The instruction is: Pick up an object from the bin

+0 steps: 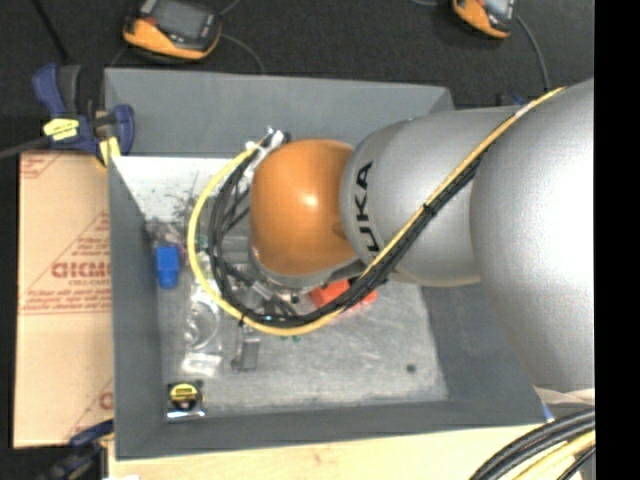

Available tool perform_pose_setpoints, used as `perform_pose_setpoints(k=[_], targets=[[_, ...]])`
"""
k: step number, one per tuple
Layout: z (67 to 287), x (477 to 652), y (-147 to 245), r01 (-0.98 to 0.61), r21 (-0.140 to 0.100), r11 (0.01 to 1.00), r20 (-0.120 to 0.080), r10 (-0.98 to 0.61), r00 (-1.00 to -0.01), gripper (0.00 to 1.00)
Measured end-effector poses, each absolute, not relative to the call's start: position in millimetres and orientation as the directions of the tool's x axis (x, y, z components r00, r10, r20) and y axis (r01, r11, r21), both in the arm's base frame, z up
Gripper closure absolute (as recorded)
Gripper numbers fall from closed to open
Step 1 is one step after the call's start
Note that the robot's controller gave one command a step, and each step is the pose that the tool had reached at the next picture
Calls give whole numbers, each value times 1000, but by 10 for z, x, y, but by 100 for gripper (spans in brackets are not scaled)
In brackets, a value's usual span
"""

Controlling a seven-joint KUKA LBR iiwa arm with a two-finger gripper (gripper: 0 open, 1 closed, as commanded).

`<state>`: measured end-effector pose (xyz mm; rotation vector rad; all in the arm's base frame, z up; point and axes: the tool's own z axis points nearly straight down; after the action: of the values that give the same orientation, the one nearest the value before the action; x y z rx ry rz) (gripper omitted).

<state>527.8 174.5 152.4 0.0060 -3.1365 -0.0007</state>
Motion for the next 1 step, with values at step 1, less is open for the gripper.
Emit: perform_pose_setpoints(k=[1], targets=[[774,5544,2195,-698,-11,716,-22,-698,-715,0]])
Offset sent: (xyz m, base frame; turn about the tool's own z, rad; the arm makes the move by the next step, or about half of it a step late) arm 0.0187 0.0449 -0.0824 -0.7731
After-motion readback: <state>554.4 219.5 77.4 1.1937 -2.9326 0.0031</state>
